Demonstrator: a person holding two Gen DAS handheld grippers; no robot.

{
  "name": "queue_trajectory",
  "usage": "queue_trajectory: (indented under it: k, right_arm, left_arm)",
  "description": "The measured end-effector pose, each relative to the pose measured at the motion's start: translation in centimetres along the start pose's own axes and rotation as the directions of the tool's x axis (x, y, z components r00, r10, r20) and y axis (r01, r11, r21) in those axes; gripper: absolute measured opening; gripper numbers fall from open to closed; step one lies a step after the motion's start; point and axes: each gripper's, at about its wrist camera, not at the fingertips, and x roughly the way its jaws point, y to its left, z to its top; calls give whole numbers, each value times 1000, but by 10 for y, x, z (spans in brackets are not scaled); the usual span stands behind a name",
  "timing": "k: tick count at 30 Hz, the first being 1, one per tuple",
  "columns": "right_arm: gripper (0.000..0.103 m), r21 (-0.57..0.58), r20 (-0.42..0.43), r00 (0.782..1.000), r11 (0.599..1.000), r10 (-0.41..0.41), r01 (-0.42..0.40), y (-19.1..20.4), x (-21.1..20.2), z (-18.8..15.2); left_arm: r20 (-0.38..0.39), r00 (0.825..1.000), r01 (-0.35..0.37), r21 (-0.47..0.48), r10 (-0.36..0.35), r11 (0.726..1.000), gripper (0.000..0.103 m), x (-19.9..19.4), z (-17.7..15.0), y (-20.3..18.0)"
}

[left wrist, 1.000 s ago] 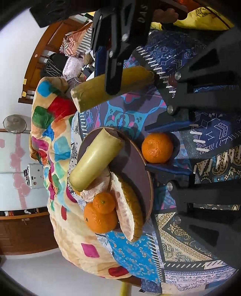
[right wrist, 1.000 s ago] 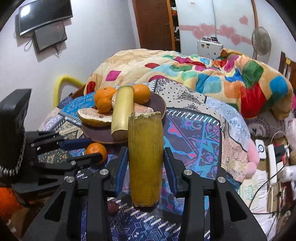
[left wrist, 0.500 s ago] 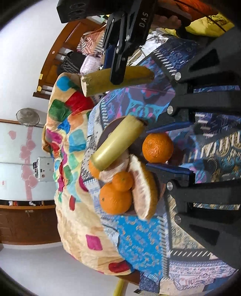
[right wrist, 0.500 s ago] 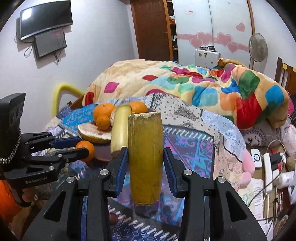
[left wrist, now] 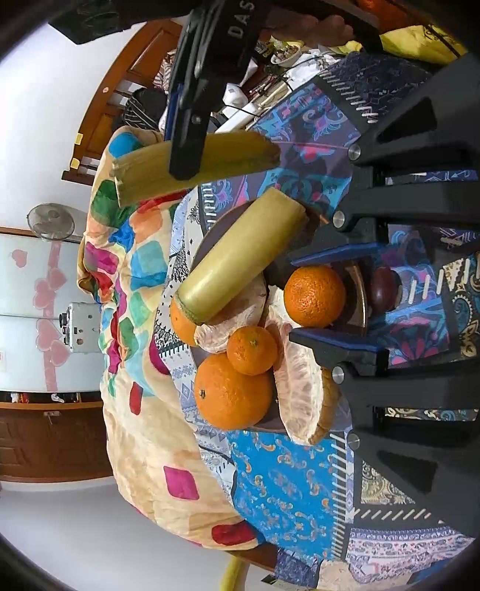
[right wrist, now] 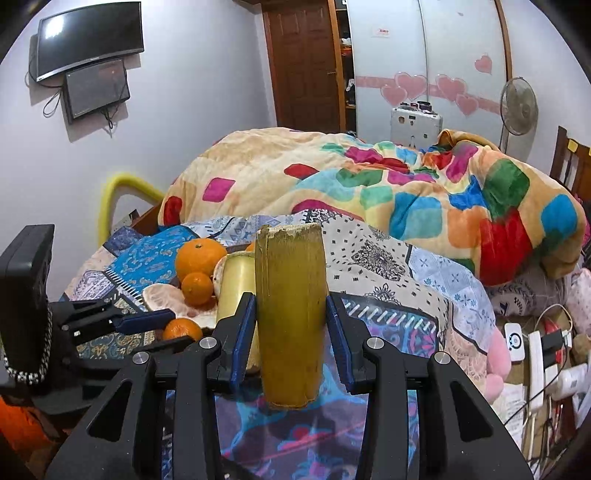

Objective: Organize fruits
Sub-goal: 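Set the cylinder on the plate with the right gripper while the left gripper sets the tangerine there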

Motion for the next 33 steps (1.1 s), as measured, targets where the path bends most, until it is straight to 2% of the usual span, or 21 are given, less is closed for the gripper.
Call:
queue_trajectory:
  k: [6, 11, 16, 26, 28, 30, 33]
  right_arm:
    - [35, -5, -17, 1000, 1000, -4, 4, 1, 13, 4]
    - [35, -21, -33, 999, 1000, -14, 13, 3, 27, 10]
    - [36, -21, -60, 998, 1000, 2, -3, 6, 41, 13]
    - [36, -18, -93, 996, 1000, 5, -7, 12, 58, 15]
    - [36, -23, -96, 995, 1000, -2, 0, 13, 58, 15]
    - [41, -30, -101, 995, 1000, -9, 6, 13, 58, 14]
    - [43, -27, -106, 994, 1000, -5, 2, 11, 59, 13]
  left_arm:
    - [24, 1000, 9, -37, -8, 999, 40, -7, 5, 9]
    - [66, 997, -43, -55, 47, 998, 40, -19, 13, 23]
    - [62, 994, -89, -75, 94, 993, 41, -19, 15, 38]
    - [67, 992, -102, -73, 107, 992, 41, -15, 14, 46]
    - [69, 992, -99, -72, 104, 993, 44, -15, 15, 46]
    - [74, 992, -101, -70, 107, 992, 46, -15, 15, 45]
    - [76, 991, -103, -61, 108, 993, 46, -15, 15, 43]
